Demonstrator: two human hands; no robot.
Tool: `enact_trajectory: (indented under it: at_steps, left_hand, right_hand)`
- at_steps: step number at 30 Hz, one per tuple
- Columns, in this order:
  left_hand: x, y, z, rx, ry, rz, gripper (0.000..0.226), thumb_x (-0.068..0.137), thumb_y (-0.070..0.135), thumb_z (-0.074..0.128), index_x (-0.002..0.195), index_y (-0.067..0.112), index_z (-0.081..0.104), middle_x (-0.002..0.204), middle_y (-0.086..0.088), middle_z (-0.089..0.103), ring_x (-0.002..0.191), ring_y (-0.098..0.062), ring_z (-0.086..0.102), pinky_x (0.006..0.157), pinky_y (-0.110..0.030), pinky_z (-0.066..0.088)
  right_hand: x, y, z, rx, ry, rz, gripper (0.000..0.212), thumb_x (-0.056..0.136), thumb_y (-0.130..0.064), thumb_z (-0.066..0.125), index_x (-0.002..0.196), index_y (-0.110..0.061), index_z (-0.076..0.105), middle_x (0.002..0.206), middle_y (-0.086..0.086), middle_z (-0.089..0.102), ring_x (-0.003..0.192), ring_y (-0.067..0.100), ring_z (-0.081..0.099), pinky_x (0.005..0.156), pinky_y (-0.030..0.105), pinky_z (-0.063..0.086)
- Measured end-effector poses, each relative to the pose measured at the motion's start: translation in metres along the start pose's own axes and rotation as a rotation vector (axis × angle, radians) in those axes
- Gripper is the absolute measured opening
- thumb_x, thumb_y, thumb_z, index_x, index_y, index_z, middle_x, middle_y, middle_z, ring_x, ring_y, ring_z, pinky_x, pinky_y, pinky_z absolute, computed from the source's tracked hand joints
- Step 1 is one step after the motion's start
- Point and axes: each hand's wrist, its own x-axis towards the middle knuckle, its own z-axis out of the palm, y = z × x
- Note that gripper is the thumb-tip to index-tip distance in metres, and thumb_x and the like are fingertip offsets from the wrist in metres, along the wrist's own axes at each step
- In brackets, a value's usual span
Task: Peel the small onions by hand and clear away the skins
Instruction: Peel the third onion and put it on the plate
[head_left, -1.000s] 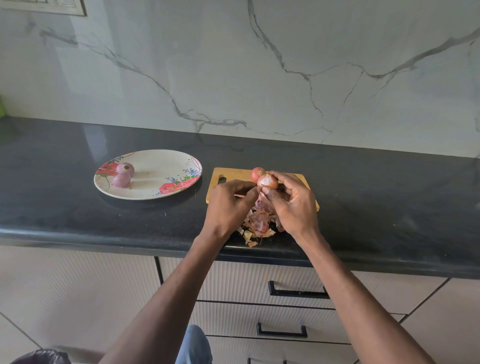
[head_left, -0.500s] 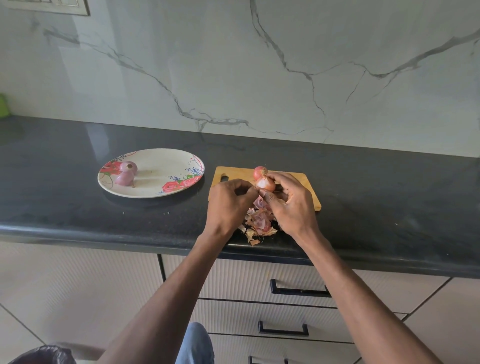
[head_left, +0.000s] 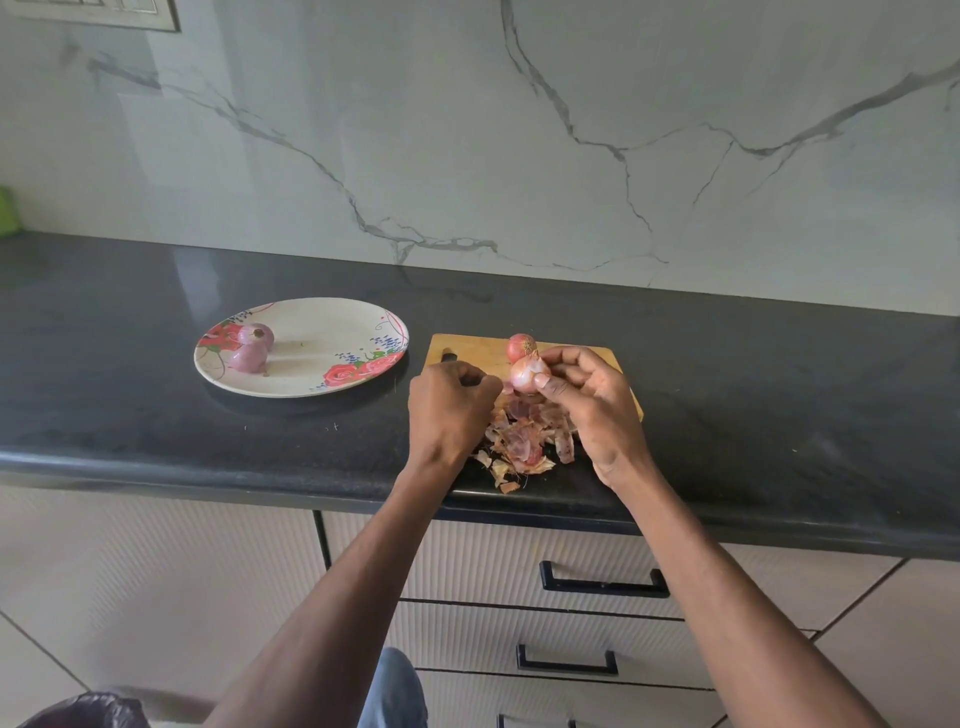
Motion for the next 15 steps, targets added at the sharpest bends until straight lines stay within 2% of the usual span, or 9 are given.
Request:
enact_trajectory:
  at_steps: [4,7,10,15]
  left_hand:
    - [0.0038,-0.0036,-0.0004,0.003,0.021,-0.068,0.017,0.083,0.014,0.064,0.07,0.009,0.075,0.064,-0.006,0.071,0.067,-0.029,0.071,0.067,-0.049,0.06]
    - [0.0047,-0.0049,0.0005,0.04,0.017,-0.038,0.02,0.087,0.011,0.06,0.077,0.008,0.077,0.075,-0.008,0.074,0.073,-0.031,0.07,0.072,-0.048,0.06]
    - [0.0023,-0.0013,0.0006,0.13,0.007,0.055,0.027,0.09,0.009,0.056,0.106,0.006,0.078,0.107,-0.011,0.075,0.09,-0.027,0.07,0.085,-0.043,0.058]
    - [0.0011,-0.0005,-0.0021,0.094,-0.028,0.162,0.025,0.091,0.01,0.06,0.111,0.011,0.076,0.111,-0.004,0.074,0.091,-0.014,0.069,0.085,-0.038,0.059]
  right_hand:
    - [-0.0003,-0.0034,-0.0005,0.18,0.003,0.06,0.014,0.094,-0.005,0.065,0.108,-0.005,0.066,0.099,0.018,0.075,0.082,0.027,0.073,0.071,0.029,0.059]
    - [0.0003,-0.0007,-0.0009,0.222,-0.031,0.095,0.02,0.093,-0.008,0.062,0.111,-0.002,0.067,0.108,0.026,0.071,0.086,0.031,0.073,0.075,0.031,0.059]
    - [0.0022,0.0014,-0.0011,0.183,-0.023,0.102,0.019,0.098,-0.005,0.057,0.115,0.0,0.066,0.109,0.026,0.071,0.089,0.032,0.072,0.078,0.034,0.06]
    - [0.0026,0.0043,-0.0024,0.072,0.032,0.095,0.023,0.095,-0.007,0.065,0.118,-0.007,0.069,0.11,0.015,0.074,0.1,0.029,0.072,0.086,0.042,0.059]
